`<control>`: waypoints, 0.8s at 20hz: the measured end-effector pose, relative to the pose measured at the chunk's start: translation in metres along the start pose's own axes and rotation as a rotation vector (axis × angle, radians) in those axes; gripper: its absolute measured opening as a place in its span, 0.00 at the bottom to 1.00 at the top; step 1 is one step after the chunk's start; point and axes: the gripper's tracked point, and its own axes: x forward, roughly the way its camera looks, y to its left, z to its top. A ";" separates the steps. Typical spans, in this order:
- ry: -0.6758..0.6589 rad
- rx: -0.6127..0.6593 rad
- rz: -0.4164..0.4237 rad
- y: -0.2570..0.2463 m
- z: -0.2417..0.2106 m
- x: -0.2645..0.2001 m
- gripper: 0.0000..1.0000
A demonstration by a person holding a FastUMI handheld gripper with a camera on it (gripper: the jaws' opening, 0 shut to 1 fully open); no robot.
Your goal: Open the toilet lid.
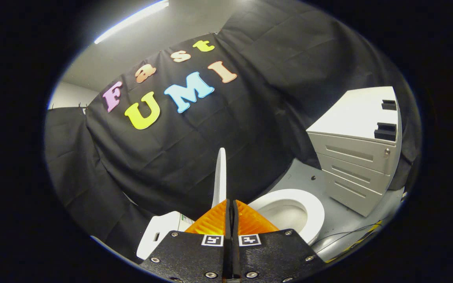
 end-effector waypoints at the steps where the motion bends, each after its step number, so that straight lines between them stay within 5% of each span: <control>1: -0.007 -0.018 -0.002 0.003 0.002 0.000 0.00; 16: -0.060 -0.117 0.096 0.084 0.004 -0.015 0.00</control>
